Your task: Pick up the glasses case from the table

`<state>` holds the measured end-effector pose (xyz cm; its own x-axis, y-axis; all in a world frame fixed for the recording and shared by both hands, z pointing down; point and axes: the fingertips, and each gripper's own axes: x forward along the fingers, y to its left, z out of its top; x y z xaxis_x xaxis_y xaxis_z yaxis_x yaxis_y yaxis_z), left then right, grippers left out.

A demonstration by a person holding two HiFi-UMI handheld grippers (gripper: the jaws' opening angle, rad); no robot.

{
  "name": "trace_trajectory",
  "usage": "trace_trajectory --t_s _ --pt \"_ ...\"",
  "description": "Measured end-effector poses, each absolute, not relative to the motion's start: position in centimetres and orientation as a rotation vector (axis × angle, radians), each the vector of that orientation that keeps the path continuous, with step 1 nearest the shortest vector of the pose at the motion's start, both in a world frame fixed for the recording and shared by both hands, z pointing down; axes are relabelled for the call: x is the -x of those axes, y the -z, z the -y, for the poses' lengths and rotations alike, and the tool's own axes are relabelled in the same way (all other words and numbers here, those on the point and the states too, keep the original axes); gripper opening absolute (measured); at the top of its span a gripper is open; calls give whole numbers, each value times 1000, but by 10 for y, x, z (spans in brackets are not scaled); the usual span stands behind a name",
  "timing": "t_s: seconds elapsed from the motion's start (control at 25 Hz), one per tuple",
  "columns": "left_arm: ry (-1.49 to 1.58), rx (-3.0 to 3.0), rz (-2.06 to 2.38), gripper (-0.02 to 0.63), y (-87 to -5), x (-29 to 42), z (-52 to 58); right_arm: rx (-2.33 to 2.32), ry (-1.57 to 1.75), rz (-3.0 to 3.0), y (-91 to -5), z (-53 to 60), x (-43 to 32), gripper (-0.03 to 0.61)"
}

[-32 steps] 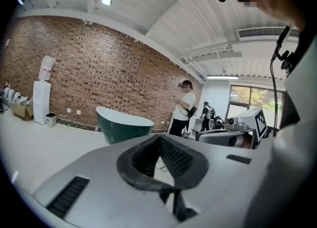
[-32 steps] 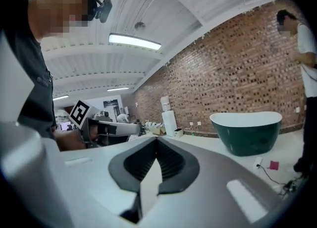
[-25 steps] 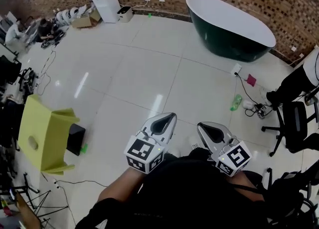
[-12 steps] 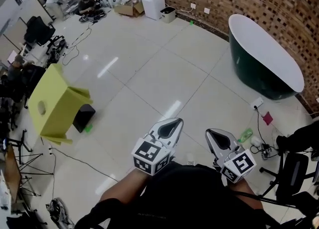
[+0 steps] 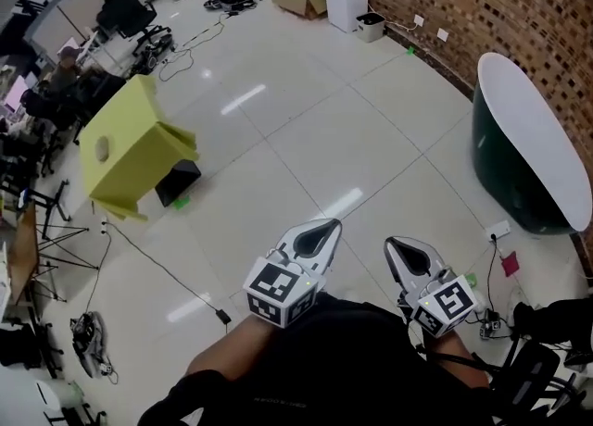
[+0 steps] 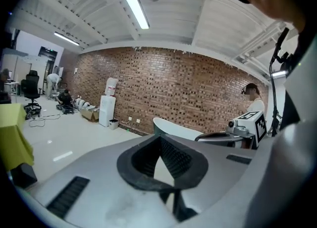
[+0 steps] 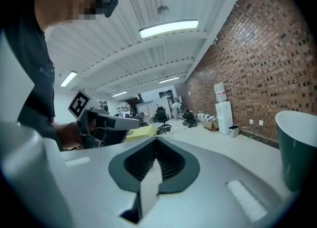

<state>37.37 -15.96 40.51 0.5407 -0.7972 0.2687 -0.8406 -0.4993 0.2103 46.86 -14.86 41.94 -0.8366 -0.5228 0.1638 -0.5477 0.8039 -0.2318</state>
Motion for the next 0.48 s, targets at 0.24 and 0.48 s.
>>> trace_trajectory --t_s 0.24,0.48 --pt "-199 -2391 1472 3 -408 -327 159 -667 -414 2940 -422 159 -414 2" --pt "-169 -2368 1525 3 -409 -272 168 -596 -381 2941 -420 171 -359 2"
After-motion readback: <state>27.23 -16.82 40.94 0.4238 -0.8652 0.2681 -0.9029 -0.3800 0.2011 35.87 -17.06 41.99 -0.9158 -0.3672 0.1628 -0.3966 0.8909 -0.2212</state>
